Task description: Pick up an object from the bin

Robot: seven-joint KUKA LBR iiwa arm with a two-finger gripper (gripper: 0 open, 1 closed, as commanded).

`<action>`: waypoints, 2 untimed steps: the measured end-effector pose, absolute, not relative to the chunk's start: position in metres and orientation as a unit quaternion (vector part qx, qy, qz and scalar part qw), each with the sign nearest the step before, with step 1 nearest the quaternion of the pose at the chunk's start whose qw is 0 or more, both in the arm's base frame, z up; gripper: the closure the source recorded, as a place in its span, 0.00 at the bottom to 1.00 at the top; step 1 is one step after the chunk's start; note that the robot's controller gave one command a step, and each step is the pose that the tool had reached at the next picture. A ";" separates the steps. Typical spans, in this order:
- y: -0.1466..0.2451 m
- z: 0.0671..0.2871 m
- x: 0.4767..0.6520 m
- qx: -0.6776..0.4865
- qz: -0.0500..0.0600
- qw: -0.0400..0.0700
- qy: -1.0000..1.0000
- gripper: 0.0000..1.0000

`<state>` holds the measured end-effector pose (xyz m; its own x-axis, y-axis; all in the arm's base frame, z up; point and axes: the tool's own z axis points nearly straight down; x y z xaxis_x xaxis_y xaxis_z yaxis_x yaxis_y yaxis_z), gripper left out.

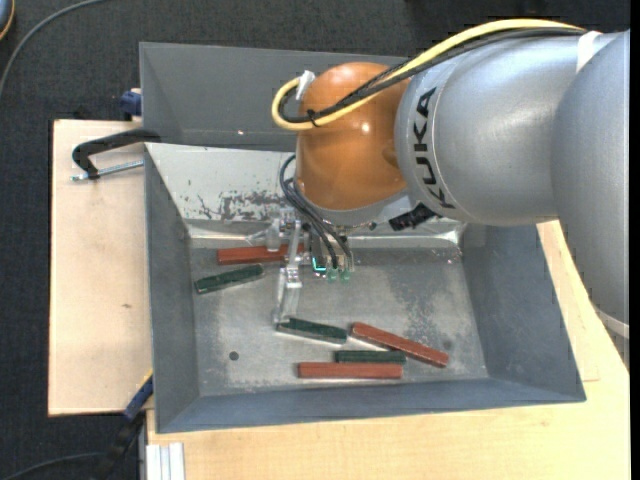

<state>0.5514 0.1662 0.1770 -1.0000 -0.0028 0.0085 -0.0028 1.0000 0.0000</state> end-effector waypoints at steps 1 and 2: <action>0.110 0.066 0.521 -0.001 0.001 0.004 -1.000 0.00; 0.113 0.071 0.524 0.000 -0.001 0.000 -1.000 1.00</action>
Offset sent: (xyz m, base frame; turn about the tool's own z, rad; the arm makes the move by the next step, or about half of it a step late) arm -0.0283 -0.0545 -0.1070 0.0018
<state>0.5236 0.1125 0.0706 -1.0000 -0.0002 0.0003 -0.0002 1.0000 0.0018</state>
